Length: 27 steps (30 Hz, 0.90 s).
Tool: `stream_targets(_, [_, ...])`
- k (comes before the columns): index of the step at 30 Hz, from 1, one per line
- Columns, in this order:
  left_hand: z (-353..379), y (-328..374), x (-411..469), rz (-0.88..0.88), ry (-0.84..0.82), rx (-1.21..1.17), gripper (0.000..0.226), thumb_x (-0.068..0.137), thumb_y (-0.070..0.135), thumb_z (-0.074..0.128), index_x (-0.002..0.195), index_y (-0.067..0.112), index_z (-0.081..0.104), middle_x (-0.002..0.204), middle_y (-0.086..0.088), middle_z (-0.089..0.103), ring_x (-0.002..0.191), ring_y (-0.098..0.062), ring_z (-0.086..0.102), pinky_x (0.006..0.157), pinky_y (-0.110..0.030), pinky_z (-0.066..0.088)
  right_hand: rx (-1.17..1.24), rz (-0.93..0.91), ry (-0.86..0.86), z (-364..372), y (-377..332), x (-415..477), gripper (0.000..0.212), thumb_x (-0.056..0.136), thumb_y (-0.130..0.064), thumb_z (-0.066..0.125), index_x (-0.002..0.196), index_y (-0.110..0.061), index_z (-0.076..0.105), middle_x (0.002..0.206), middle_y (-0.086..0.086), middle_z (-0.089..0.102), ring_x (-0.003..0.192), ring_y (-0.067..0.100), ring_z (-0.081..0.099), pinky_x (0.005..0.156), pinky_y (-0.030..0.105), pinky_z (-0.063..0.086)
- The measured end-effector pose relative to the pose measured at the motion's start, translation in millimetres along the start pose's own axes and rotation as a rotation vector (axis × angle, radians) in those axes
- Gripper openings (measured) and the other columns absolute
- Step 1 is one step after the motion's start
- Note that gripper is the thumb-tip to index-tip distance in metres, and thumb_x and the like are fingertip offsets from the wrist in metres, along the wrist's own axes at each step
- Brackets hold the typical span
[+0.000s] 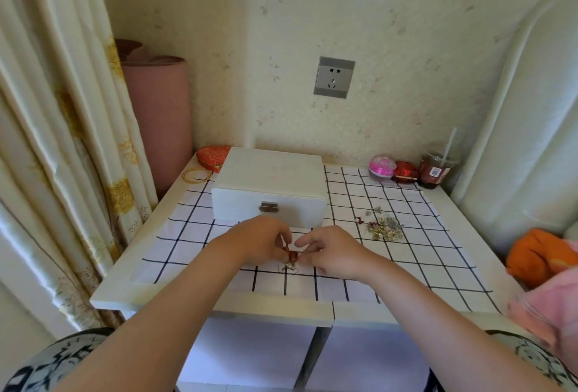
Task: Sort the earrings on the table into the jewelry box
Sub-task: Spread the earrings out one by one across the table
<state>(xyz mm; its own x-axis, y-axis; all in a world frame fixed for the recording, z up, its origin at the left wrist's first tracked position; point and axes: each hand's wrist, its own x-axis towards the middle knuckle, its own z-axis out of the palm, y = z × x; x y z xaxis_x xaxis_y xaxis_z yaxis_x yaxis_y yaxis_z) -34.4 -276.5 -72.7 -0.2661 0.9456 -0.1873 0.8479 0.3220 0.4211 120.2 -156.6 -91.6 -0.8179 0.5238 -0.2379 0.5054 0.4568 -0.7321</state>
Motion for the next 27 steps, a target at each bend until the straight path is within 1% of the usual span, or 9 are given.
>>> stream_targets(3, [-5,7,-1,0.019,0.043,0.034,0.031,0.090,0.037,0.066,0.120,0.029,0.062,0.111,0.012,0.061,0.094,-0.009,0.055,0.078,-0.023,0.044,-0.008,-0.006,0.045,-12,5,-5,0.031,0.092,-0.016,0.068,0.122,-0.021,0.066,0.100,-0.002,0.070,0.057,0.005,0.059,0.062,0.020,0.050])
stream_targets(5, [-8,17,1,0.043,0.093,0.028,0.029,0.091,0.037,0.065,0.119,0.030,0.063,0.110,0.013,0.061,0.092,-0.007,0.055,0.083,-0.024,0.046,-0.019,-0.014,0.083,-23,12,-8,0.027,0.093,-0.016,0.066,0.120,-0.022,0.068,0.100,-0.002,0.070,0.054,0.003,0.058,0.059,0.017,0.049])
stream_targets(7, [-7,32,6,0.090,0.130,-0.022,0.027,0.092,0.036,0.065,0.118,0.031,0.064,0.109,0.016,0.064,0.086,-0.002,0.055,0.080,-0.022,0.046,-0.020,-0.013,0.131,-39,21,-12,0.024,0.093,-0.018,0.067,0.117,-0.023,0.069,0.100,-0.003,0.069,0.055,0.001,0.059,0.058,0.015,0.047])
stream_targets(11, [2,75,23,0.217,0.172,-0.141,0.022,0.092,0.033,0.065,0.114,0.031,0.067,0.100,0.017,0.064,0.083,0.001,0.055,0.077,-0.018,0.047,-0.165,-0.008,0.268,-77,47,-13,0.022,0.092,-0.022,0.067,0.111,-0.031,0.071,0.099,-0.017,0.064,0.088,0.005,0.062,0.080,0.025,0.049])
stream_targets(14, [15,101,47,0.255,0.171,-0.168,0.022,0.093,0.029,0.064,0.115,0.029,0.067,0.100,0.015,0.065,0.088,-0.005,0.060,0.083,-0.025,0.051,-0.271,0.021,0.353,-106,65,-13,0.025,0.093,-0.019,0.065,0.114,-0.031,0.071,0.104,-0.013,0.066,0.103,0.009,0.060,0.091,0.031,0.050])
stream_targets(17, [29,117,78,0.247,0.171,-0.125,0.024,0.094,0.025,0.062,0.117,0.026,0.067,0.109,0.008,0.065,0.098,-0.012,0.060,0.090,-0.032,0.051,-0.316,0.036,0.385,-129,84,-13,0.025,0.092,-0.017,0.065,0.111,-0.030,0.072,0.106,-0.009,0.068,0.100,0.012,0.062,0.089,0.032,0.051])
stream_targets(21, [46,126,116,0.235,0.214,0.019,0.029,0.095,0.028,0.059,0.123,0.029,0.064,0.120,0.000,0.059,0.115,-0.020,0.049,0.094,-0.041,0.048,-0.277,0.029,0.342,-146,101,-7,0.018,0.087,-0.016,0.073,0.100,-0.028,0.076,0.099,-0.012,0.070,0.096,0.008,0.063,0.084,0.024,0.048])
stream_targets(24, [56,123,133,0.239,0.229,0.038,0.027,0.095,0.038,0.059,0.121,0.035,0.065,0.117,0.002,0.057,0.113,-0.018,0.044,0.090,-0.041,0.049,-0.278,0.005,0.297,-149,106,1,0.014,0.086,-0.015,0.074,0.091,-0.028,0.078,0.090,-0.016,0.069,0.089,0.004,0.063,0.079,0.021,0.048])
stream_targets(27, [63,120,143,0.251,0.245,0.039,0.019,0.093,0.038,0.061,0.110,0.036,0.070,0.105,0.004,0.057,0.106,-0.016,0.045,0.083,-0.040,0.050,-0.314,-0.008,0.273,-147,107,7,0.015,0.087,-0.015,0.072,0.092,-0.028,0.079,0.087,-0.019,0.068,0.087,0.003,0.063,0.084,0.028,0.053])
